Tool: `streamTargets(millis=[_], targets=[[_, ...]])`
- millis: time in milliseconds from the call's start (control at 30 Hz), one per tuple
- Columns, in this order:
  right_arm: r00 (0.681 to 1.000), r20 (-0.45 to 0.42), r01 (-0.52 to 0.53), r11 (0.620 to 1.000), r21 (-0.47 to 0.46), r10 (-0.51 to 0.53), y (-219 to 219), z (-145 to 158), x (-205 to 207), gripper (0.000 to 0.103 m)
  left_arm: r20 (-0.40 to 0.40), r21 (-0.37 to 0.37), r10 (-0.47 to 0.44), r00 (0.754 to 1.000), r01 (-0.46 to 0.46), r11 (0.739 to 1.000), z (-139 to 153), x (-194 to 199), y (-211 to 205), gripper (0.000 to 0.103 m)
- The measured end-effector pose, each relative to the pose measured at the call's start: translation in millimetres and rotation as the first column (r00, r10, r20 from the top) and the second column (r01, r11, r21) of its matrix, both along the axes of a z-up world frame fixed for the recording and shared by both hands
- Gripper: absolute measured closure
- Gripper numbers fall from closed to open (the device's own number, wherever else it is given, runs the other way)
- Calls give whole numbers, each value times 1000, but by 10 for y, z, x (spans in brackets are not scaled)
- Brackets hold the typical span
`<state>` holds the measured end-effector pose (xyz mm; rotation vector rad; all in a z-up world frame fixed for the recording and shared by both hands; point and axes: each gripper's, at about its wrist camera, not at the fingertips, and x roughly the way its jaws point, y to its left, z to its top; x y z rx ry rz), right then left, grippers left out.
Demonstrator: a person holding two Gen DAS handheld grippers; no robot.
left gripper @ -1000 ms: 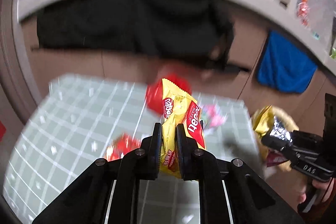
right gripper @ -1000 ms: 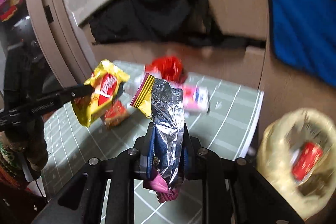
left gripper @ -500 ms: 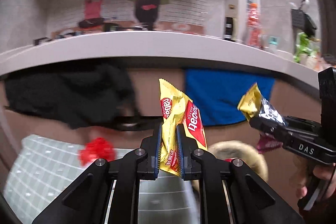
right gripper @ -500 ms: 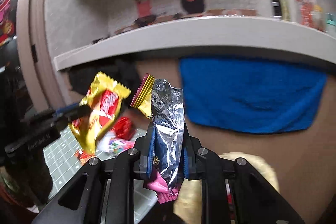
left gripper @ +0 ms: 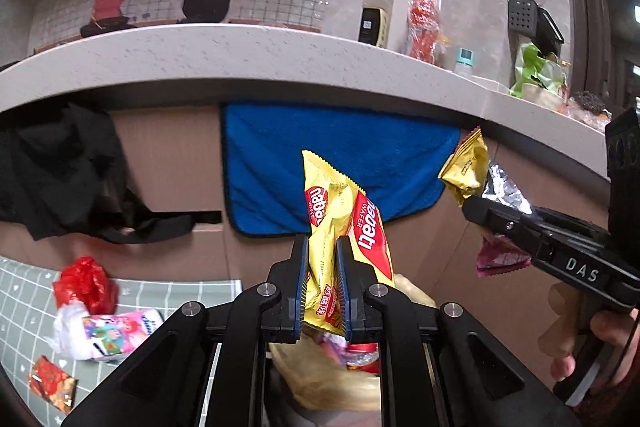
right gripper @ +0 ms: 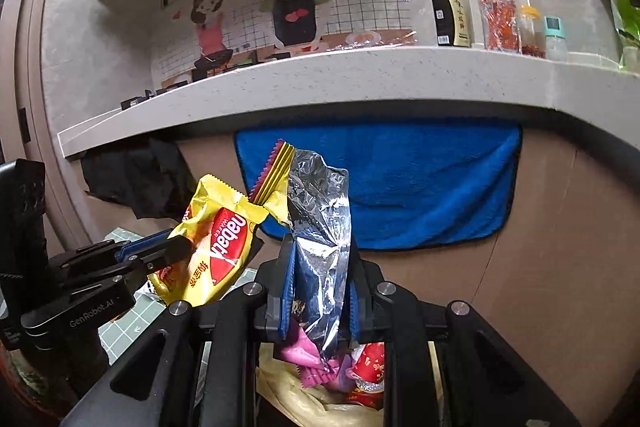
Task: Collect trash
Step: 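Open both tools to drop the bag and wrapper into the bin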
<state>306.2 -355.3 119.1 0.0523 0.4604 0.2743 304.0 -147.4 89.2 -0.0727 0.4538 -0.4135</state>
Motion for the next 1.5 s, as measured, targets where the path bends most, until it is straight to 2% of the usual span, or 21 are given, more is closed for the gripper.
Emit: streamTargets(millis=[167, 533, 833, 967, 1067, 1133, 1167, 1200, 1233, 1333, 1367, 1467, 1500], targets=[[1000, -27, 16, 1000, 20, -15, -82, -113, 59, 83, -12, 2, -11, 1000, 11, 1000, -74, 67, -42, 89], [993, -110, 36, 999, 18, -34, -124, -478, 263, 82, -121, -13, -25, 992, 23, 1000, -451, 320, -117, 89], [979, -197, 60, 996, 65, -46, -247, -806, 448, 81, -201, -16, -41, 979, 39, 999, -704, 555, -224, 89], [972, -226, 76, 994, 83, -55, -295, -898, 524, 78, -230, -42, -52, 972, 43, 998, -755, 697, -258, 89], [967, -249, 84, 992, 92, -59, -329, -985, 594, 75, -279, -88, -90, 956, 68, 994, -822, 832, -276, 89], [957, -284, 93, 992, 90, -64, -344, -1084, 663, 68, -318, -123, -129, 939, 94, 988, -906, 932, -290, 83], [949, -309, 98, 991, 88, -67, -352, -1149, 710, 61, -335, -135, -140, 932, 100, 986, -944, 972, -287, 73], [941, -330, 110, 990, 90, -75, -368, -1214, 736, 60, -363, -153, -145, 921, 95, 984, -995, 1021, -267, 63], [936, -342, 120, 989, 91, -82, -383, -1257, 745, 60, -392, -171, -143, 909, 81, 982, -1046, 1062, -232, 60], [919, -381, 146, 985, 87, -103, -421, -1401, 756, 57, -441, -175, -120, 889, 46, 984, -1139, 1106, -139, 57], [911, -399, 147, 985, 89, -100, -432, -1447, 761, 53, -446, -165, -110, 888, 39, 985, -1150, 1100, -122, 57], [893, -444, 132, 986, 103, -73, -423, -1521, 794, 51, -452, -149, -81, 888, 15, 989, -1152, 1044, -3, 57], [898, -435, 131, 986, 108, -72, -418, -1511, 783, 51, -451, -148, -77, 889, 10, 989, -1145, 1023, 31, 57]])
